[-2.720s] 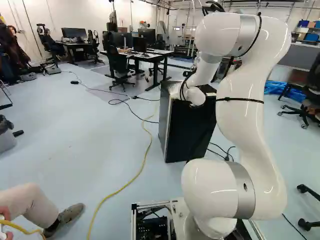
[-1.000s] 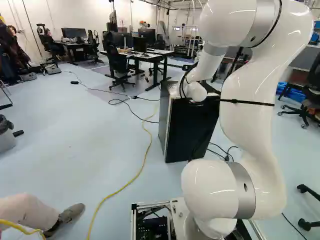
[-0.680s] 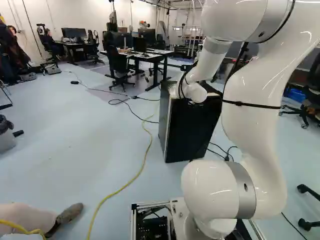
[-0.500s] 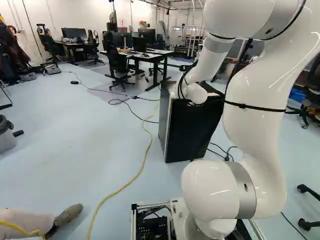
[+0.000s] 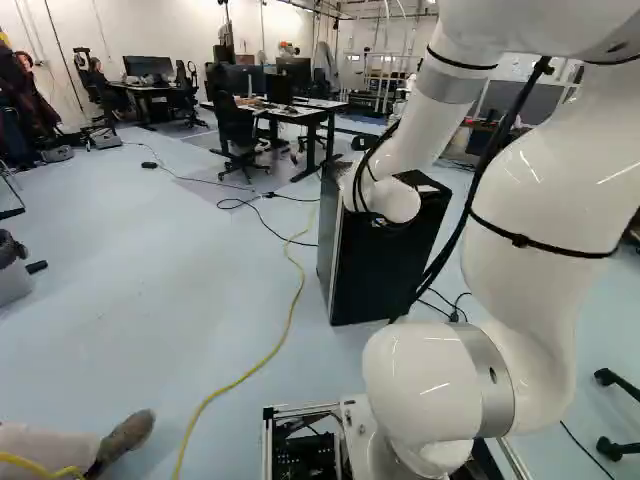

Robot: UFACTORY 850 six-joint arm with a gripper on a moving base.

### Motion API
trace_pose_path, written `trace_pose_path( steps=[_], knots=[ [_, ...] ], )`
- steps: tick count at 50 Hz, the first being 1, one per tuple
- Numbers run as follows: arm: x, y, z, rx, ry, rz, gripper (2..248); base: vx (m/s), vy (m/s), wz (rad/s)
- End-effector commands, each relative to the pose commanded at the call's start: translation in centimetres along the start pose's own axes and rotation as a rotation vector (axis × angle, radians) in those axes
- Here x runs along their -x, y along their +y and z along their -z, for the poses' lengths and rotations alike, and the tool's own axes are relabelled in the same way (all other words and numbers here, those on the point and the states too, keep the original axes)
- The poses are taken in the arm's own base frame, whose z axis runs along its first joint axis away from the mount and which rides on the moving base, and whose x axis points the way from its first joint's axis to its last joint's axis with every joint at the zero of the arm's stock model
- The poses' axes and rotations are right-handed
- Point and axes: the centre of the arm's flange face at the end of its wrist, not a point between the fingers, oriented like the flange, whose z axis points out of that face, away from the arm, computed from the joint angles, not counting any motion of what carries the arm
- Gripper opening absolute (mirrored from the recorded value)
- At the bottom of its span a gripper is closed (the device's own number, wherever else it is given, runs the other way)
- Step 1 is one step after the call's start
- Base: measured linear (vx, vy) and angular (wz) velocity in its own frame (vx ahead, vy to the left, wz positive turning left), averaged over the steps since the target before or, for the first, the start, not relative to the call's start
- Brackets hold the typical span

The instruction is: Grab a drink from the fridge

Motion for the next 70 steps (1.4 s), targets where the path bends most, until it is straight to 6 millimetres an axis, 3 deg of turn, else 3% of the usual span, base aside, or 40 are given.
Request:
trace_pose_path(
  steps=[17,34,53,70],
  knots=[
    [2.1,-1.4,5.3,-0.038,-0.037,0.011,87,0.0,0.0,0.0],
    [4.1,-2.2,9.3,-0.068,-0.065,0.02,87,0.0,0.0,0.0],
    [5.9,-2.6,12.3,-0.091,-0.087,0.028,87,0.0,0.0,0.0],
    [6.9,-2.7,13.8,-0.102,-0.098,0.032,87,0.0,0.0,0.0]
  ],
)
